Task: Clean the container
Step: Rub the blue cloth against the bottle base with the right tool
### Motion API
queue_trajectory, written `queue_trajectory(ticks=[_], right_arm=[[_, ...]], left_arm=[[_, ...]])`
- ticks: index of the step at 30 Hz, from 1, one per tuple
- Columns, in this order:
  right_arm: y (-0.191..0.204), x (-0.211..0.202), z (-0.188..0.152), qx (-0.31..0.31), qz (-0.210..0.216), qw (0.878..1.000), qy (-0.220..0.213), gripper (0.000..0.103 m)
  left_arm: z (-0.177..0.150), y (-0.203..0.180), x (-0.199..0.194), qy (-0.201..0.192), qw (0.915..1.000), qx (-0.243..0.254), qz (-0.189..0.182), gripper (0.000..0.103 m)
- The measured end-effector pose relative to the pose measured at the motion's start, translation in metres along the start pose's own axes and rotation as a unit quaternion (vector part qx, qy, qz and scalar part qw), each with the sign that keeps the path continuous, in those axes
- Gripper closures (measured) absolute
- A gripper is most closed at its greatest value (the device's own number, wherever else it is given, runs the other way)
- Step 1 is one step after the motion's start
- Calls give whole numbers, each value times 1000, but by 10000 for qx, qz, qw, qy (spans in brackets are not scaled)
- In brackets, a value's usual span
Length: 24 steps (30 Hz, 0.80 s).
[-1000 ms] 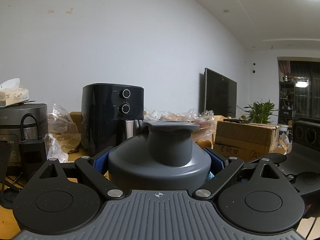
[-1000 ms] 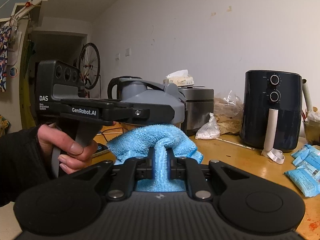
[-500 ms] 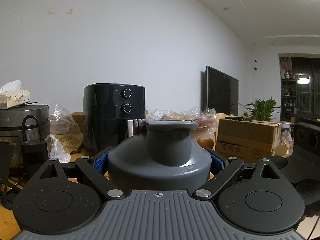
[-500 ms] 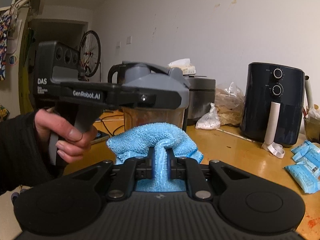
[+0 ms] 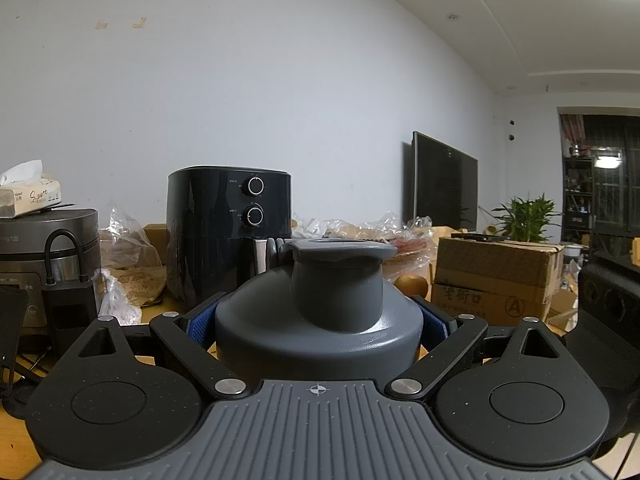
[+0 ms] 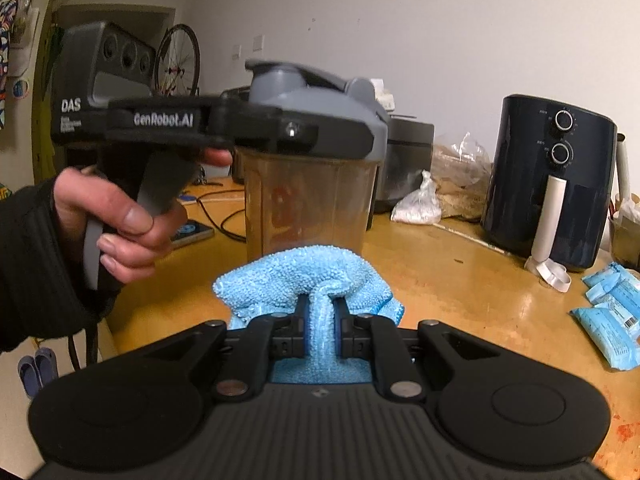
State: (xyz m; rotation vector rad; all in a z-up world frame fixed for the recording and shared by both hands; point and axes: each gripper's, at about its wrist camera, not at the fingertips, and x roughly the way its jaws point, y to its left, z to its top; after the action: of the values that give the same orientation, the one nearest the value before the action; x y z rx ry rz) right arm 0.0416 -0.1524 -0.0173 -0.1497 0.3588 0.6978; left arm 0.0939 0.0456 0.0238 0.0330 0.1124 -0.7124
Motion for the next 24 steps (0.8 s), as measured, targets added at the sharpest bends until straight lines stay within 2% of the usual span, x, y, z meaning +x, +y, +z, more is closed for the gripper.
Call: queue_trajectory(ticks=[15, 24], right_arm=[[2, 25, -12, -94, -66, 9973, 719, 100], [1, 27, -12, -118, -83, 9966, 812, 100]], left_arm=[[0, 1, 1, -5, 10000, -5, 3, 8], [-1, 0, -1, -12, 10000, -11, 5, 8]])
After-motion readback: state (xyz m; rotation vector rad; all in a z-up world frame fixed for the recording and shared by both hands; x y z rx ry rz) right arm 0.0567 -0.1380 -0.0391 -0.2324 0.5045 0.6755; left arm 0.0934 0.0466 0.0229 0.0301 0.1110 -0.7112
